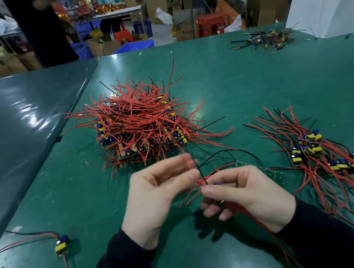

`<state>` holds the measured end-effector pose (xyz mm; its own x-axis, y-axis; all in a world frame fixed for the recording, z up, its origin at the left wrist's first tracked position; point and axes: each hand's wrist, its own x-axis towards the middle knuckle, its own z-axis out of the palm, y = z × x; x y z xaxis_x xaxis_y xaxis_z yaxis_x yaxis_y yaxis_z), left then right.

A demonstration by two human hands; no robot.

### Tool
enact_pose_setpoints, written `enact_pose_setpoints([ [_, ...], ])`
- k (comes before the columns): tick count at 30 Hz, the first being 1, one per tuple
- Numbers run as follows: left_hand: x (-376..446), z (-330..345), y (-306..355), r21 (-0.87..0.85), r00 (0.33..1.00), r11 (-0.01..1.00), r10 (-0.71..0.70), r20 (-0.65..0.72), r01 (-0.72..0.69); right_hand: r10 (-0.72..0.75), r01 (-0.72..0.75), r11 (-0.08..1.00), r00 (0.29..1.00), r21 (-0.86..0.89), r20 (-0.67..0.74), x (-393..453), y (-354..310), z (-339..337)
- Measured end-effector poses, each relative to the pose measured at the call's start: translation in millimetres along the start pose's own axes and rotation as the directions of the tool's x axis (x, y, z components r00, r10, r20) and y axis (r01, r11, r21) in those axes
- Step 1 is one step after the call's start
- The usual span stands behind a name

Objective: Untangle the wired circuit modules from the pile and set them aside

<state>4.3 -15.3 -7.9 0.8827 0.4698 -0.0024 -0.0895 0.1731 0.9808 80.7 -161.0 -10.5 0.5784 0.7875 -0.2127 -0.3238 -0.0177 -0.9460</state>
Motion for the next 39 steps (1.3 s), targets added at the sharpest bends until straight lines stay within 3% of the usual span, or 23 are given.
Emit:
enact_pose_setpoints([
  [3, -2, 1, -2, 0.019, 0.984, 0.996, -0.092, 0.152, 0.09, 0.007, -0.008, 1.0, 1.0, 0.026, 0.028, 0, -2, -3],
  [8, -4, 3, -2, 0.011, 0.949, 0.983, -0.179, 0.259, 0.182, 0.047, -0.051, 0.998, 0.992, 0.028, 0.119, -1, 2, -1],
  [12, -4, 2, -1, -0.013, 0.929, 0.971, -0.225, 0.294, 0.239, 0.042, -0.045, 0.999, 0.993, 0.022, 0.108, -1, 3, -1],
  [18, -3, 2, -2, 0.037, 0.982, 0.997, -0.074, 0.172, 0.068, -0.006, 0.006, 1.0, 0.994, 0.003, 0.106, -1, 1, -2],
  [27, -5, 7, -5, 0.069, 0.993, 0.997, -0.031, 0.112, 0.023, -0.036, 0.042, 0.992, 0.998, -0.122, 0.051, -1, 1, -1],
  [34, -10, 13, -14, 0.37, 0.965, 0.891, 0.251, 0.079, -0.262, -0.029, 0.031, 0.984, 0.999, -0.177, 0.018, 0, 2, 0],
  [36, -9, 12, -10, 0.289, 0.98, 0.937, 0.179, 0.091, -0.198, -0.024, 0.028, 0.984, 0.999, -0.173, 0.027, -1, 0, -2],
  [39, -5, 6, -4, 0.032, 0.975, 0.994, -0.111, 0.193, 0.107, 0.013, 0.006, 0.988, 0.993, -0.155, 0.116, -2, -1, -1],
])
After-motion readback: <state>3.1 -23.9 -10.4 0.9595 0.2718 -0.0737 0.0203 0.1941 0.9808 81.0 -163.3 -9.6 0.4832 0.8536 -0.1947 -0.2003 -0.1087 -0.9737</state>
